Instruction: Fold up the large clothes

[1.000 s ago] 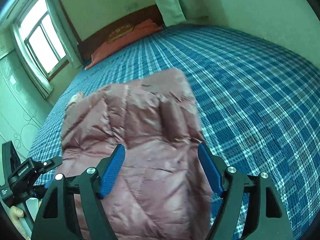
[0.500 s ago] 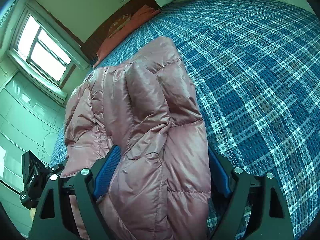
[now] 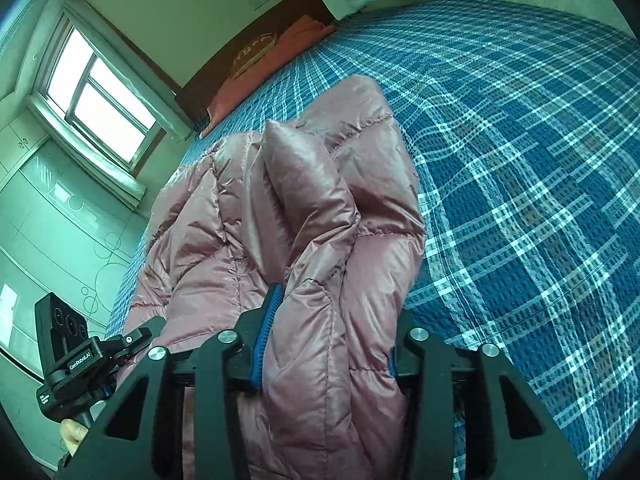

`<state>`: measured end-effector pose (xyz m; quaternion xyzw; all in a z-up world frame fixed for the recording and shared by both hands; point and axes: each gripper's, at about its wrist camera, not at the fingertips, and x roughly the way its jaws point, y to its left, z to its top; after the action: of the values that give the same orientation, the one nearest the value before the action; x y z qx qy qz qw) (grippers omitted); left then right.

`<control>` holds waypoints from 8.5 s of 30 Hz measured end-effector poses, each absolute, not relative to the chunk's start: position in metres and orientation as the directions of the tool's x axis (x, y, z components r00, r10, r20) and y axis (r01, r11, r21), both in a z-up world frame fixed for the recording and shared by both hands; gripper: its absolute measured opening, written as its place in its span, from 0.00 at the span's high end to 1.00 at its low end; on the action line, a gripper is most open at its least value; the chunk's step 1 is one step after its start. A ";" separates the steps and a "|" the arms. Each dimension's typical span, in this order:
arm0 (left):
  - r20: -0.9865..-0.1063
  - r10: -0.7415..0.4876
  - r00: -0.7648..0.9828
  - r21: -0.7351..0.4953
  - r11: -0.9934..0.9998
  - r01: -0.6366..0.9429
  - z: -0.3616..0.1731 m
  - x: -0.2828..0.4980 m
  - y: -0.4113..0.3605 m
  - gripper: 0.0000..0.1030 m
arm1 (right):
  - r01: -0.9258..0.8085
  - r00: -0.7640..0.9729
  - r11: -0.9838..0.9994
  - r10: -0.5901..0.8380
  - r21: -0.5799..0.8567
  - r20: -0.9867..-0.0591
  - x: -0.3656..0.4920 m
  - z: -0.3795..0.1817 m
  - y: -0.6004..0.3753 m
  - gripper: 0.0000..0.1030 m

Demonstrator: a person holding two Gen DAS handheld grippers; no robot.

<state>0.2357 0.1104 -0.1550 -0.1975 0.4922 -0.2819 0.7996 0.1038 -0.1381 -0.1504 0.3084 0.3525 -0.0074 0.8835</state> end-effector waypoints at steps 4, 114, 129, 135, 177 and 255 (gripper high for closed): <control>-0.678 -0.635 0.370 -0.567 0.772 0.285 -0.149 0.236 0.110 0.61 | 0.202 0.759 0.807 0.230 0.556 -0.609 0.098 -0.142 -0.130 0.74; -0.635 -0.565 0.526 -0.604 0.788 0.119 -0.138 0.243 0.328 0.33 | 0.005 0.653 0.696 0.542 0.718 -0.530 0.134 -0.147 -0.005 0.39; -0.657 -0.573 0.490 -0.625 0.777 0.071 -0.137 0.361 0.311 0.33 | 0.068 0.707 0.688 0.477 0.722 -0.522 0.260 -0.126 -0.043 0.33; -0.707 -0.528 0.471 -0.599 0.801 -0.002 -0.156 0.375 0.303 0.55 | 0.126 0.666 0.652 0.503 0.748 -0.551 0.281 -0.153 -0.049 0.75; -0.720 -0.226 0.656 -0.248 0.967 0.061 -0.104 0.150 0.305 0.20 | 0.203 0.723 0.900 0.127 0.385 -0.679 0.017 -0.102 0.007 0.44; -0.597 -0.092 0.797 -0.066 0.996 0.065 -0.041 0.064 0.280 0.10 | 0.075 0.827 0.991 -0.002 0.107 -0.563 -0.033 -0.050 0.091 0.34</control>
<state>0.0641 0.2804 -0.0411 -0.0210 0.3158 -0.0415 0.9477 -0.0333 0.0912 -0.0495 0.0625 0.2938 -0.0203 0.9536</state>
